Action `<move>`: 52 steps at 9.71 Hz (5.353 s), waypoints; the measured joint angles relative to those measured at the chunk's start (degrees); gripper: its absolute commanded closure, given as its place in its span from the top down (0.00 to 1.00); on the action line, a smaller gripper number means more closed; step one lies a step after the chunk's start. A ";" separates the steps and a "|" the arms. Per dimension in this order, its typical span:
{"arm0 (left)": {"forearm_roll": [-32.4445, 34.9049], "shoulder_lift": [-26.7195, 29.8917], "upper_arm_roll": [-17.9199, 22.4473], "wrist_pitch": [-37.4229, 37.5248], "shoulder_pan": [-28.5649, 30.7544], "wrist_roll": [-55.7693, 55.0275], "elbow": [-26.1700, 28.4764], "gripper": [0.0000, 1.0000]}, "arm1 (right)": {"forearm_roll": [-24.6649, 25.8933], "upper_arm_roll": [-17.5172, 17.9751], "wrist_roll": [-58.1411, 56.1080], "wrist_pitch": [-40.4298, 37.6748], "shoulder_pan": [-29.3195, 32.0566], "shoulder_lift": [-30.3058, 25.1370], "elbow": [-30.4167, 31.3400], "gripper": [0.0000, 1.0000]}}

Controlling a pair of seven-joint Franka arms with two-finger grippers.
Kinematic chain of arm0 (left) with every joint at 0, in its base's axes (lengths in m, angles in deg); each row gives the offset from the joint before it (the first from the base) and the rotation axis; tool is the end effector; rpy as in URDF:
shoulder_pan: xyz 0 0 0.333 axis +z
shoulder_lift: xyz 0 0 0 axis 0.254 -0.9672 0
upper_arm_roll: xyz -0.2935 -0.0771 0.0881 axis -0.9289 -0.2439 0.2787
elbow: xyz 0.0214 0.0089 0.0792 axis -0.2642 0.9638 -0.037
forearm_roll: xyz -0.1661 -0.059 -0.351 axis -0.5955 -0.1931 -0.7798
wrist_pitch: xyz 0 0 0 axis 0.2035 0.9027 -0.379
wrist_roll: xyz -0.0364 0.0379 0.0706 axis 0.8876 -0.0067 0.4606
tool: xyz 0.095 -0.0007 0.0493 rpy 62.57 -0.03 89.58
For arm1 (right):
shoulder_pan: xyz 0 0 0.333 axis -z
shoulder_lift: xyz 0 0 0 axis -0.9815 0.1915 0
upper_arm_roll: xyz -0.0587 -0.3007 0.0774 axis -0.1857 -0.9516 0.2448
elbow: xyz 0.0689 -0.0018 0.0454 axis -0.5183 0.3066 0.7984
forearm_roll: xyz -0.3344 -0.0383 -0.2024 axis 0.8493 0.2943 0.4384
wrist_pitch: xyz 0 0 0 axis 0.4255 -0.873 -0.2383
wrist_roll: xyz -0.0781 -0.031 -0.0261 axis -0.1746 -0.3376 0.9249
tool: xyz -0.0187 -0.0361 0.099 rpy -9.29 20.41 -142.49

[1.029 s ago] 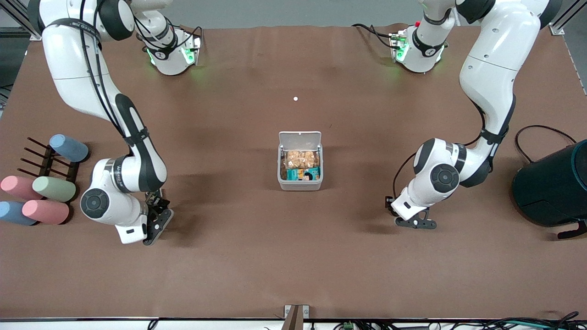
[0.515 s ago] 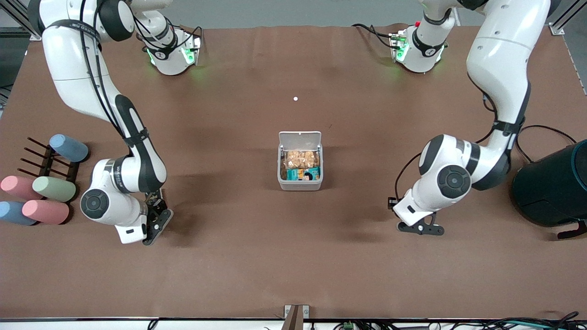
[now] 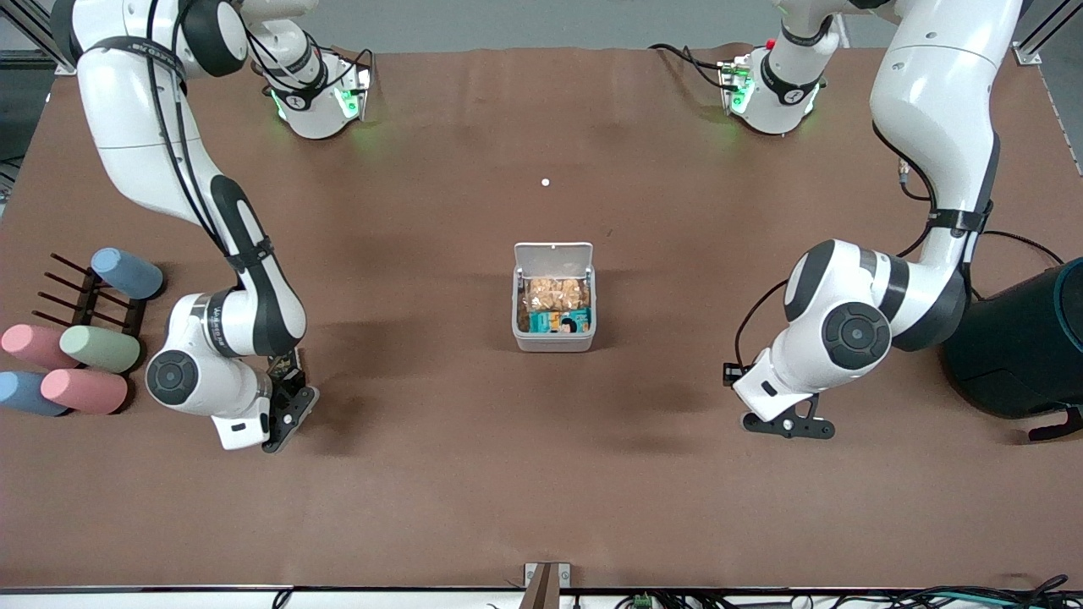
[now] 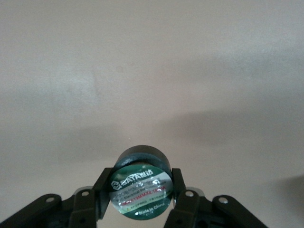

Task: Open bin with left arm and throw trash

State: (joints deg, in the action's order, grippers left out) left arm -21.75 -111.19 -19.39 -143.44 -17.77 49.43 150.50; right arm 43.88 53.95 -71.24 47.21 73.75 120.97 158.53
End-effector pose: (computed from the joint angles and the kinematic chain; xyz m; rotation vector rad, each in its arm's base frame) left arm 0.6829 -0.1980 0.3121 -3.1138 0.2030 0.0683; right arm 0.6964 0.0497 0.1822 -2.6961 -1.4879 0.0983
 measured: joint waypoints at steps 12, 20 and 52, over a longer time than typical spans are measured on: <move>0.00 -2.18 0.21 -0.08 -1.29 0.00 -1.63 0.00 | -30.92 14.12 1.42 -10.82 -4.22 -1.65 -4.26 0.10; 0.00 -2.23 0.27 -0.08 -1.28 0.00 -1.77 0.00 | -31.32 14.47 43.90 -7.14 -15.98 -6.80 -4.92 0.09; -0.11 -4.66 -9.41 -1.11 -18.34 -45.44 -6.43 1.00 | 18.46 10.70 27.41 5.88 9.59 -10.87 12.79 1.00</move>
State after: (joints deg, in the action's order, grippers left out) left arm -21.86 -115.85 -28.80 -144.54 -36.10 3.99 144.06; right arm 62.33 64.66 -43.82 53.09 83.34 110.10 171.32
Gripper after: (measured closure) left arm 0.000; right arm 0.000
